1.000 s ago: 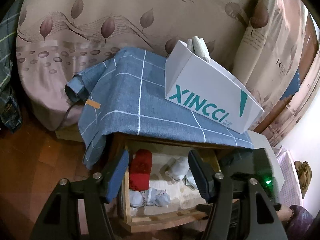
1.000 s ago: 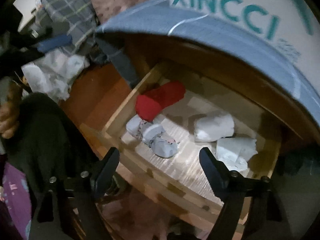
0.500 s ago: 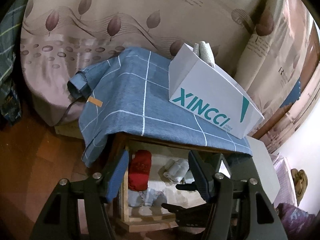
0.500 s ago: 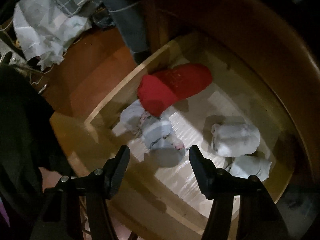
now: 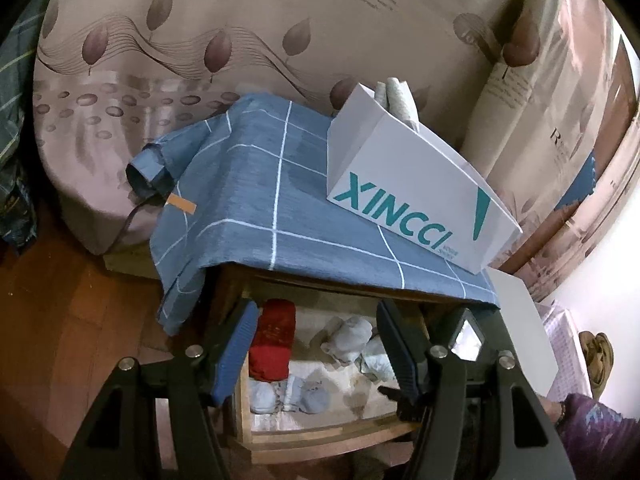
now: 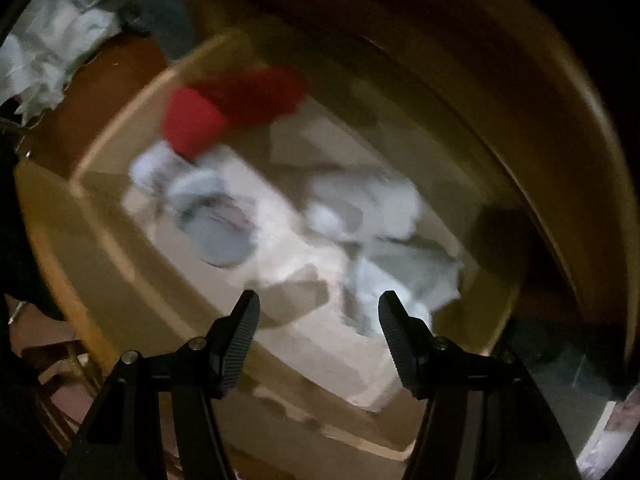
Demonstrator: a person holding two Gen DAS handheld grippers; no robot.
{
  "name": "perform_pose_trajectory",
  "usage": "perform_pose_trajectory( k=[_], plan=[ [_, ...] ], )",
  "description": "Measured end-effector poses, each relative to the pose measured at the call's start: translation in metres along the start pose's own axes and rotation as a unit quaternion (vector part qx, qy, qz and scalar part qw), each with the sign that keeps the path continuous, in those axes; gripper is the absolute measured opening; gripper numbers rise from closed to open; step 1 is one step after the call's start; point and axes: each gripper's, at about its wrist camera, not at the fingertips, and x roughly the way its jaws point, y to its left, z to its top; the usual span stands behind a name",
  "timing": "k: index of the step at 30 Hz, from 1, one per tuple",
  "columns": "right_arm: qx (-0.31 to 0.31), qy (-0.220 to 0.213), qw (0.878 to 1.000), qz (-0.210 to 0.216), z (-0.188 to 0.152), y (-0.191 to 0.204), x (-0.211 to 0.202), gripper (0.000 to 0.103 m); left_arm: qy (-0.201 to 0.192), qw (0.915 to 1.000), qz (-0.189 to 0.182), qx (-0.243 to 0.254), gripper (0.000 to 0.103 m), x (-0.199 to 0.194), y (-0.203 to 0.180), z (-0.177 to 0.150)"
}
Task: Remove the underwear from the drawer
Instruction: 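Lower the right gripper into the drawer toward the pale white cloth, then close the right gripper on the pale white cloth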
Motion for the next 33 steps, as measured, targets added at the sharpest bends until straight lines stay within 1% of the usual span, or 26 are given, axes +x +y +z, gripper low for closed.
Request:
perform_pose_trajectory(
  k=[1,2,4,6,8,9,11,16,18,22,26,29,31,33],
  plan=[
    [-0.004,0.008,1.000,-0.016,-0.002,-0.006,0.007,0.059,0.002,1.0000,0.000,0.000,0.063,0.001,-0.001,0.000],
    [-0.008,0.013,1.000,-0.023,-0.003,-0.009,0.012,0.059,0.003,1.0000,0.000,0.000,0.063,0.002,-0.002,0.000],
    [-0.013,0.019,0.999,-0.026,-0.005,-0.015,0.021,0.059,0.006,1.0000,0.004,0.001,0.063,0.004,-0.003,0.000],
    [-0.022,0.020,0.999,-0.039,-0.004,-0.021,0.030,0.059,0.009,0.9999,0.005,0.001,0.063,0.006,-0.004,-0.001],
    [-0.024,0.024,0.999,-0.038,-0.004,-0.027,0.038,0.061,0.011,0.9999,0.005,0.000,0.063,0.007,-0.004,0.000],
    [-0.023,0.026,0.999,-0.038,-0.003,-0.030,0.042,0.068,0.011,0.9999,0.004,-0.001,0.063,0.007,-0.005,-0.001],
    [-0.021,0.026,0.999,-0.034,-0.002,-0.032,0.049,0.076,0.012,0.9999,0.003,0.000,0.063,0.008,-0.006,0.000],
    [-0.032,0.016,0.999,-0.030,0.007,-0.037,0.052,0.081,0.019,0.9997,0.007,0.011,0.063,0.012,-0.010,-0.001],
    [-0.032,0.013,0.999,-0.024,0.012,-0.041,0.055,0.091,0.020,0.9997,0.007,0.015,0.063,0.013,-0.012,-0.002],
    [-0.044,0.029,0.999,-0.012,0.014,-0.040,0.070,0.092,0.024,0.9994,0.009,0.021,0.063,0.016,-0.014,-0.002],
    [-0.078,0.039,0.996,-0.025,0.018,-0.032,0.082,0.093,0.028,0.9993,0.009,0.023,0.063,0.019,-0.015,-0.002],
    [-0.090,0.030,0.995,-0.027,0.021,-0.030,0.083,0.096,0.032,0.9991,0.012,0.027,0.063,0.021,-0.016,-0.002],
    [-0.098,0.023,0.995,-0.019,0.021,-0.028,0.080,0.096,0.032,0.9990,0.014,0.030,0.063,0.021,-0.017,-0.002],
    [-0.095,0.020,0.995,-0.011,0.018,-0.038,0.084,0.094,0.034,0.9988,0.015,0.031,0.063,0.023,-0.018,-0.002]
  ],
)
